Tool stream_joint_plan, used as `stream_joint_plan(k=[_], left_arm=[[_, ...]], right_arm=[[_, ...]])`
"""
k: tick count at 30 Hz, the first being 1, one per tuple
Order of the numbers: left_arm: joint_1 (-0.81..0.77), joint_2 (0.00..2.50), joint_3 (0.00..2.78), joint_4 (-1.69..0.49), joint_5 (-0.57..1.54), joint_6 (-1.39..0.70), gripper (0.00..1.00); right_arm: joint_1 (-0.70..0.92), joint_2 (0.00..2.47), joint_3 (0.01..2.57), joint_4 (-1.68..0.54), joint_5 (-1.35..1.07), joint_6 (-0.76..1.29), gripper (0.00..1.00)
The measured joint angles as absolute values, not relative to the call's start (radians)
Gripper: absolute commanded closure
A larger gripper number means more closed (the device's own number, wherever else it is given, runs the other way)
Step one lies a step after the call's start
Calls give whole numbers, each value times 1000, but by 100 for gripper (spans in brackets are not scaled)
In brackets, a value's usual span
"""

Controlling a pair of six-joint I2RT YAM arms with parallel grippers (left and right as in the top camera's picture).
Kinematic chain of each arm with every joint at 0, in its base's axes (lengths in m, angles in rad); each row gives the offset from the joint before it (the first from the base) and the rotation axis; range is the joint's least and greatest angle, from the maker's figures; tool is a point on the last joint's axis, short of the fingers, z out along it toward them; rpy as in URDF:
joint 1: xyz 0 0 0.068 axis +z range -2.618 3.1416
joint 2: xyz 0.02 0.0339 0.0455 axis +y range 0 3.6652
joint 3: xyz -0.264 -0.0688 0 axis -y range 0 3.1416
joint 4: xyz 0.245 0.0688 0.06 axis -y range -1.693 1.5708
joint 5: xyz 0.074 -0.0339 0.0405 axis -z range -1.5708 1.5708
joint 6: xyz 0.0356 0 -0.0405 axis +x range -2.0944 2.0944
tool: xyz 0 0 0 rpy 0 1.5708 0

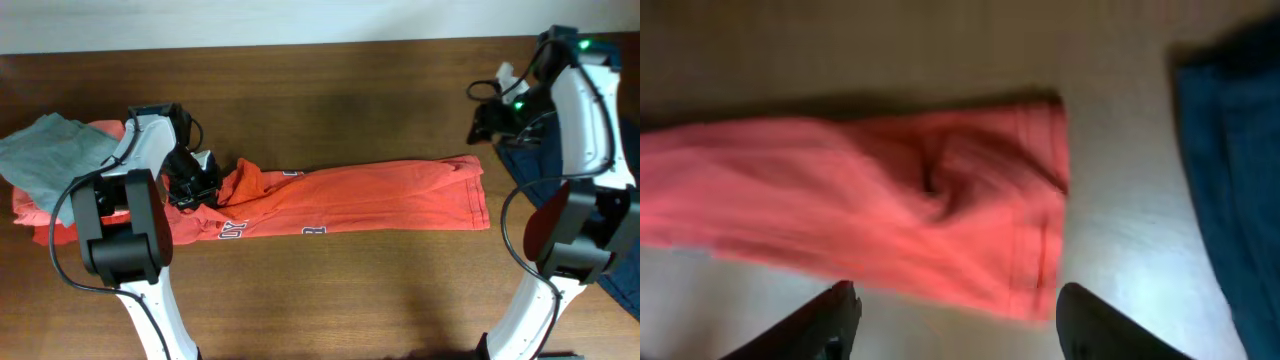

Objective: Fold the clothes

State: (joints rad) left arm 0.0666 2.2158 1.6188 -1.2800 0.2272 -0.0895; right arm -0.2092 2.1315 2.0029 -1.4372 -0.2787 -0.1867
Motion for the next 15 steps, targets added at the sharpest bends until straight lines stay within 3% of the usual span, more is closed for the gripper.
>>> stream_joint_plan(k=[9, 11, 14, 15], left_arm=[[67, 2214, 1616, -1275, 227, -90, 99], [67, 2214, 1616, -1275, 228, -89, 99], [67, 2214, 1616, -1275, 228, -90, 99], [67, 2214, 1616, -1275, 228, -89, 99]], right_arm=[[-52, 2138, 1695, -1098, -205, -162, 47], [-51, 2138, 1678, -1086, -180, -151, 55], [-56, 2138, 1669, -1109, -150, -138, 82], [-57, 2138, 1669, -1124, -145, -128, 83]])
